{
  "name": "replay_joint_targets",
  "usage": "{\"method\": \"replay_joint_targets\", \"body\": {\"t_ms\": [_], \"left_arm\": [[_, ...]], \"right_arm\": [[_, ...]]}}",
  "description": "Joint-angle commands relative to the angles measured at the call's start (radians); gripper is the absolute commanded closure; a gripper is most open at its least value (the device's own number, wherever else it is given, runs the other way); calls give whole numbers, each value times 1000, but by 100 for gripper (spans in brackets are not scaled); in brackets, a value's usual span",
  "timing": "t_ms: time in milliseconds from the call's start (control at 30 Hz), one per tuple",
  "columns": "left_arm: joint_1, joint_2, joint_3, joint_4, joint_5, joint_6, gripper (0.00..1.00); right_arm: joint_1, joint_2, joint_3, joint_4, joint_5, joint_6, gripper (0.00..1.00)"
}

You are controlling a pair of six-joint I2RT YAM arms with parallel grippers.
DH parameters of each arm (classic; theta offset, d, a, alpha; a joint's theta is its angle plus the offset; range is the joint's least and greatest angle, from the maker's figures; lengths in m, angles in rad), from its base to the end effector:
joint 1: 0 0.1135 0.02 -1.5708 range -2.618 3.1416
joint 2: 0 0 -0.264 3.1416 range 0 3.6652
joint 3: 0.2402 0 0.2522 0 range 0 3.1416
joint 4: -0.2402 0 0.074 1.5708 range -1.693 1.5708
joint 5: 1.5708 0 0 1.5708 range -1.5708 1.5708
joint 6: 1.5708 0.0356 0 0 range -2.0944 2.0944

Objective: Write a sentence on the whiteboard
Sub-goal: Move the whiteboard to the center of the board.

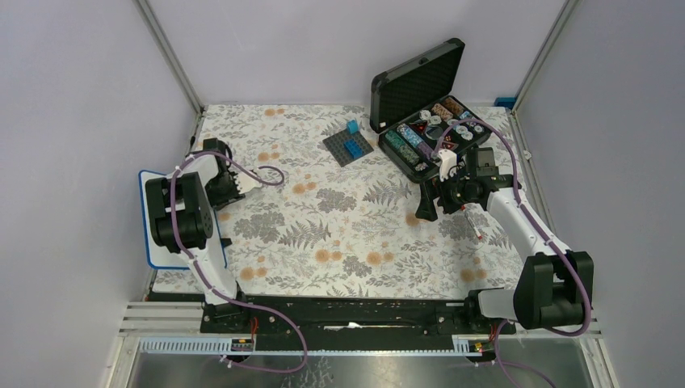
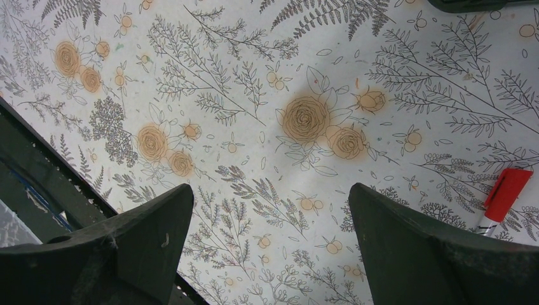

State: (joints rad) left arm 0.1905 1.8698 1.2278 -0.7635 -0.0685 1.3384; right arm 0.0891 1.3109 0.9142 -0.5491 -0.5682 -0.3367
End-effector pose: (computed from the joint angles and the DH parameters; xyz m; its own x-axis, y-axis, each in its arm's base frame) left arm 0.3411 0.0683 0.1591 -0.4176 0.9082 0.0278 0.8964 0.4069 0.1757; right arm 0.2594 0.0424 0.2450 -0.6340 -0.3362 -0.6964 -0.6336 0.7421 0.2186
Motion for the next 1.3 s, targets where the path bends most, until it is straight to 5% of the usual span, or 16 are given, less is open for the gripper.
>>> {"method": "replay_joint_targets", "body": {"t_ms": [0,200,333,1267], "left_arm": [[1,-1,-9,12,-28,53,69],[-49,-20,-31,12,-30,45,92],[-112,-25,-23,12,-25,31,100],[-1018,258,350,-118,-181,-339,100]], "right_arm": [[-2,9,20,-10,-20,-10,1],[-1,11,26,-12,-25,-8,1],[-2,12,32,-16,-23,-8,1],[-270,-92,76,-21,-110,29,1]]}}
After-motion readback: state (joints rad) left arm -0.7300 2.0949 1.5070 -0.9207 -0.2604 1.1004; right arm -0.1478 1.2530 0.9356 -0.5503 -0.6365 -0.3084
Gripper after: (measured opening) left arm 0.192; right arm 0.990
